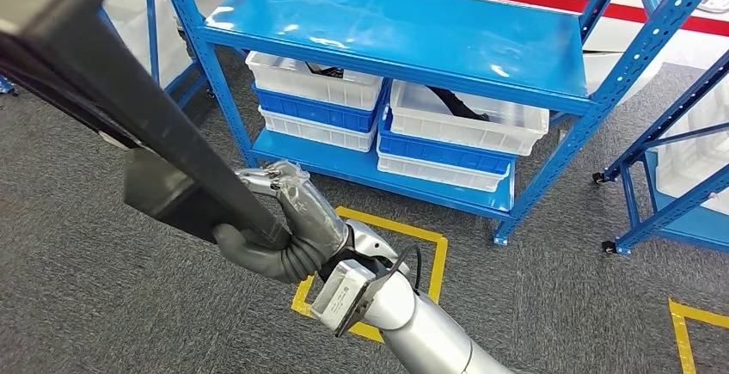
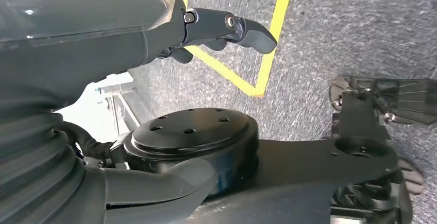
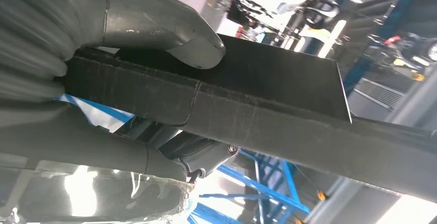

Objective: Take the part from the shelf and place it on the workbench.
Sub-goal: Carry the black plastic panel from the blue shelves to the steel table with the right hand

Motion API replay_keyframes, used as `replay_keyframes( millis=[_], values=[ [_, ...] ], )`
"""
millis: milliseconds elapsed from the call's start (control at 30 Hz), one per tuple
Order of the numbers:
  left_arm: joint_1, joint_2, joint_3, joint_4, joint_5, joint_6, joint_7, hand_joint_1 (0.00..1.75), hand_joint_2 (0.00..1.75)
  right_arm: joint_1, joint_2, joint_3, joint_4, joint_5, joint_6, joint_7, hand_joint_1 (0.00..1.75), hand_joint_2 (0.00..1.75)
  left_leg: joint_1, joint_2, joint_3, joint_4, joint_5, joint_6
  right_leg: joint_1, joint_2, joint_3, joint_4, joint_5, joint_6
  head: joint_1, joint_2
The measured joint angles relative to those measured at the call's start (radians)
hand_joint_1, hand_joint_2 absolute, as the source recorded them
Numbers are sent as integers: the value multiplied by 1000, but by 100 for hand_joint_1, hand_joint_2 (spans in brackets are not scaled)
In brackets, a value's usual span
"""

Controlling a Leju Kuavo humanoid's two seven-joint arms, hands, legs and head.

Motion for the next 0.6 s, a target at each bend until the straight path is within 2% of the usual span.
replay_keyframes(
  millis=[33, 67, 133, 167, 200, 233, 300, 367, 400, 467, 500, 533, 567, 600],
  values=[
    [-3, -1, -5, 0, -6, -3, 0, 0, 175, 3, -7, 0, 0, 0, -3, 1, 175, 175, 0, -5, -1, 0, 0, 0, 0, 1, -9, 19, -1, 4, 0, 0],
    [-5, -2, -9, 0, -11, -6, 0, 0, 175, 5, -12, 0, -1, 0, -5, 2, 175, 175, 0, -11, -1, 1, 0, 0, -1, 2, 1, -1, 12, 12, 0, 0],
    [-10, -3, -17, -1, -20, -12, 0, 0, 175, 6, -18, 1, -5, 0, -10, 6, 175, 175, 0, -21, -1, 4, -1, -3, -4, 12, 65, -130, 64, 27, 0, 0],
    [-13, -4, -21, -2, -24, -15, 0, 0, 175, 6, -20, 1, -9, 1, -12, 6, 175, 175, -2, -27, -3, 9, -3, -7, -7, 20, 96, -193, 85, 29, 0, 0],
    [-15, -4, -25, -4, -27, -18, 0, 0, 175, 8, -23, 1, -13, 2, -13, 8, 175, 175, -4, -31, -6, 12, -4, -13, -9, 26, 117, -235, 99, 28, -1, 0],
    [-17, -3, -28, -4, -30, -20, 0, 0, 175, 9, -25, 2, -16, 3, -15, 9, 175, 175, -4, -35, -9, 15, -4, -19, -8, 30, 125, -252, 103, 24, -1, 0],
    [-18, -2, -34, -5, -36, -25, 0, 0, 175, 12, -28, 2, -24, 9, -19, 11, 175, 175, 0, -38, -12, 16, -4, -30, -8, 25, 126, -254, 107, 12, -2, 0],
    [-19, -1, -38, -6, -39, -28, 0, 0, 175, 12, -28, 2, -34, 15, -24, 15, 175, 175, 4, -27, -26, 40, -23, -41, -12, 20, 128, -259, 111, -1, -3, 0],
    [-19, -1, -40, -6, -40, -28, 0, 0, 175, 12, -27, 2, -39, 17, -27, 17, 175, 175, 6, -20, -44, 77, -46, -46, -14, 17, 129, -260, 112, -5, -3, 0],
    [-20, -2, -45, -6, -44, -31, 0, 0, 175, 12, -29, 2, -46, 18, -33, 22, 175, 175, 10, -6, -103, 198, -102, -55, -11, 9, 129, -260, 111, -10, -4, 0],
    [-20, -2, -47, -6, -45, -32, 0, 0, 175, 13, -30, 2, -48, 19, -34, 26, 175, 175, 12, -4, -132, 254, -120, -58, -9, 5, 129, -260, 110, -10, -4, 0],
    [-20, -3, -49, -6, -47, -33, 0, 0, 175, 15, -31, 2, -49, 20, -36, 29, 175, 175, 14, -2, -150, 283, -122, -59, -7, 1, 129, -260, 109, -11, -4, 0],
    [-20, -3, -51, -6, -47, -33, 0, 0, 175, 16, -32, 2, -50, 20, -37, 30, 175, 175, 15, 0, -147, 273, -105, -59, -6, -3, 130, -260, 108, -12, -4, 0],
    [-20, -3, -52, -6, -48, -33, 0, 0, 175, 18, -32, 2, -52, 20, -37, 31, 175, 175, 15, 4, -128, 230, -74, -57, -6, -6, 132, -260, 108, -12, -4, 0]
  ],
)
